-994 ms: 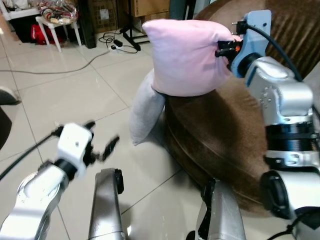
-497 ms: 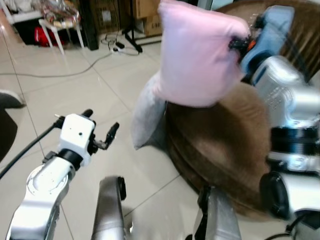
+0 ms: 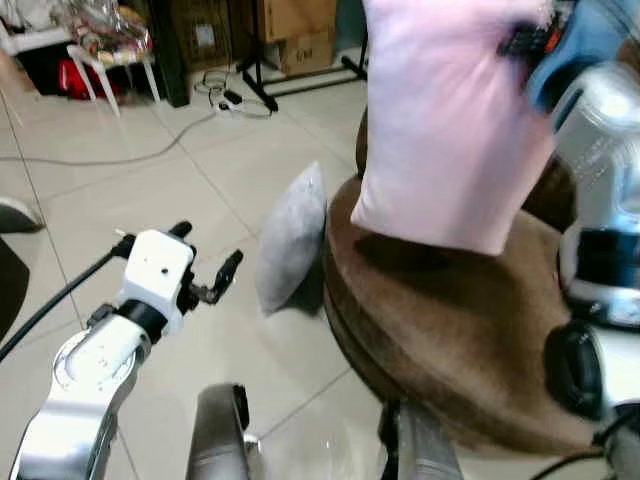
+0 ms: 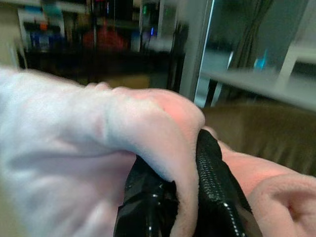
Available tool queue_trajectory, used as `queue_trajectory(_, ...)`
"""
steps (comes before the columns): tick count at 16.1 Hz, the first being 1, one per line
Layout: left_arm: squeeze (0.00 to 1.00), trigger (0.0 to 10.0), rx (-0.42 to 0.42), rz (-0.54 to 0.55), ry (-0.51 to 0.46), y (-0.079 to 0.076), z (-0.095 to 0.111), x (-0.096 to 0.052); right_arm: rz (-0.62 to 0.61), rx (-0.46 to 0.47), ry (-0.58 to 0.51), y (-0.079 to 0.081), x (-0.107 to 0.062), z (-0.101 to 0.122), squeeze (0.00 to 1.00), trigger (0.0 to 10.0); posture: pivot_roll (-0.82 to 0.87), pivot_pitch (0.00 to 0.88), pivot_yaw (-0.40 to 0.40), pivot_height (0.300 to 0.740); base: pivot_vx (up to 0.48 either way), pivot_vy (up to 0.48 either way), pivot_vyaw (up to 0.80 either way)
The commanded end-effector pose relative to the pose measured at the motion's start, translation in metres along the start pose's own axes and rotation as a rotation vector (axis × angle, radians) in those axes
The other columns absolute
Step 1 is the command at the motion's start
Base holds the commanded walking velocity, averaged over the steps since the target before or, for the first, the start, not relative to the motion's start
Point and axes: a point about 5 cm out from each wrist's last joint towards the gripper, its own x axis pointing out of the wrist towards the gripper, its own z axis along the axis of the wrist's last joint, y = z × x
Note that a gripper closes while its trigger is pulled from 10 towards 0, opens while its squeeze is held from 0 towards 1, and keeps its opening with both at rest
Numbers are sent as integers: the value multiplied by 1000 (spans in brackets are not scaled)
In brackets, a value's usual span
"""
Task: Move the pillow to the sofa from floor
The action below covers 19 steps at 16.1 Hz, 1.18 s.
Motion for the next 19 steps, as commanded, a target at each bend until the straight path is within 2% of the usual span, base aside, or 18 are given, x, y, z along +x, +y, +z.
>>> queue_trajectory(1, 0, 10000, 13, -17, -6, -3, 2, -1, -6, 8, 8, 0, -1, -3, 0, 10000, 68, 0, -92, 635, 0, 0, 0)
queue_trajectory(3, 0, 10000, 16, -25, -4, -3, 1, -1, 15, -3, 64, 8, -2, -20, 0, 10000, 70, 0, -93, 650, 0, 0, 0)
queue_trajectory(8, 0, 10000, 25, -37, -6, -6, 1, 2, 70, -31, 129, 28, -5, -42, 0, 10000, 63, 0, -89, 680, 0, 0, 0)
queue_trajectory(9, 0, 10000, 22, -17, -25, -4, 4, 5, 97, -46, 141, 37, -6, -50, 0, 10000, 66, 0, -92, 695, 0, 0, 0)
queue_trajectory(11, 0, 10000, 19, -11, -29, -4, 5, 6, 107, -53, 145, 41, -7, -54, 0, 10000, 72, 0, -97, 705, 0, 0, 0)
queue_trajectory(12, 0, 10000, 9, 1, -12, -6, 3, 5, 109, -56, 162, 42, -10, -65, 0, 10000, 73, 0, -98, 715, 0, 0, 0)
queue_trajectory(14, 0, 10000, 0, 4, 26, -10, -3, 3, 90, -40, 199, 38, -17, -83, 0, 10000, 72, 0, -97, 740, 0, 0, 0)
queue_trajectory(16, 0, 10000, -3, 13, 38, -10, -6, 1, 70, -26, 217, 33, -23, -92, 0, 10000, 63, 0, -90, 740, 0, 0, 0)
queue_trajectory(19, 0, 10000, -1, 41, 58, -9, -11, 0, 10, 39, 228, 20, -42, -109, 0, 10000, 55, 0, -85, 740, 0, 0, 0)
